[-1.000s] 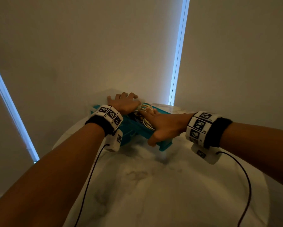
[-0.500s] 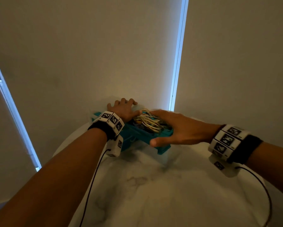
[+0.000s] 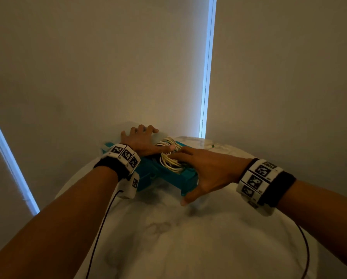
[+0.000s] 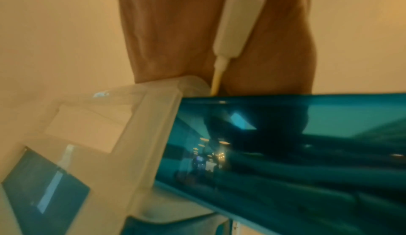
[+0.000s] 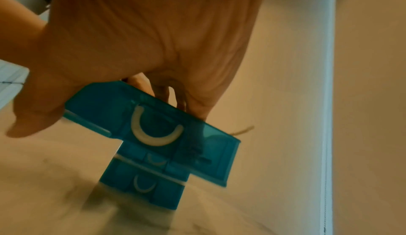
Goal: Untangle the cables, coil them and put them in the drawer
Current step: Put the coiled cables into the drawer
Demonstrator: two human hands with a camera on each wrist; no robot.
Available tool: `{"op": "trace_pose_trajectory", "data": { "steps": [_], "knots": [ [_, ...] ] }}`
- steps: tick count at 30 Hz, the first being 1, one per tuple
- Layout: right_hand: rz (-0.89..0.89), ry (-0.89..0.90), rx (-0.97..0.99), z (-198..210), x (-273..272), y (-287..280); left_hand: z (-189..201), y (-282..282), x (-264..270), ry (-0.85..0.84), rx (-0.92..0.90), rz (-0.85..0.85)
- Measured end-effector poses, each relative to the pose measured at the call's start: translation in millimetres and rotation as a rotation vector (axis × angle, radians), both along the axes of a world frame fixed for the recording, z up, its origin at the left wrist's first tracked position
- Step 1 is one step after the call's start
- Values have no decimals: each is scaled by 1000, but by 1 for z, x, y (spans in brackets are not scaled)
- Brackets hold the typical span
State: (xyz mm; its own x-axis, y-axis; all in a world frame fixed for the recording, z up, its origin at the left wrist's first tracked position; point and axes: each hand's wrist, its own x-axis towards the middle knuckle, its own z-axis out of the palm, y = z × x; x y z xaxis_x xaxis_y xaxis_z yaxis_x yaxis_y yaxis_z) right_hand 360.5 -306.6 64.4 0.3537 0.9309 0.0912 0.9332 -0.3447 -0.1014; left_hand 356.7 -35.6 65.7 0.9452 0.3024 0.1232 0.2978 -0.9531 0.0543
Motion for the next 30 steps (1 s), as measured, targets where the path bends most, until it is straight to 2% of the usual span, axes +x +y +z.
{"op": "trace_pose_trajectory", "data": {
  "steps": [3,6,8,9,13,19,23,25,27,28,30],
  "knots": [
    [-14,168,169,7,2,-9,-1,4,3,-11,-27,-5],
    [-198,137,356,11,10,-23,1,2,3,-14,-47,9],
    [-308,154,343,8,12,-32,1,2,3,-24,-64,15],
    [-307,168,326,5,11,-35,1,3,4,-26,-68,16],
    [-218,17,346,-9,2,-35,-2,6,9,-47,-65,26],
    [-144,-1,354,-17,-4,-35,-5,7,13,-43,-60,53],
    [-79,-226,213,-26,-6,-14,-4,5,10,-25,-36,57],
    [-120,-286,243,-35,-1,-5,-2,4,10,-4,-52,56],
    [-151,-297,290,-40,5,-3,5,5,8,-10,-179,40],
    [-151,-301,305,-41,6,-4,12,6,2,-50,-330,10],
    [-143,-313,327,-43,5,-5,27,14,-16,-230,-757,-111]
  ]
}}
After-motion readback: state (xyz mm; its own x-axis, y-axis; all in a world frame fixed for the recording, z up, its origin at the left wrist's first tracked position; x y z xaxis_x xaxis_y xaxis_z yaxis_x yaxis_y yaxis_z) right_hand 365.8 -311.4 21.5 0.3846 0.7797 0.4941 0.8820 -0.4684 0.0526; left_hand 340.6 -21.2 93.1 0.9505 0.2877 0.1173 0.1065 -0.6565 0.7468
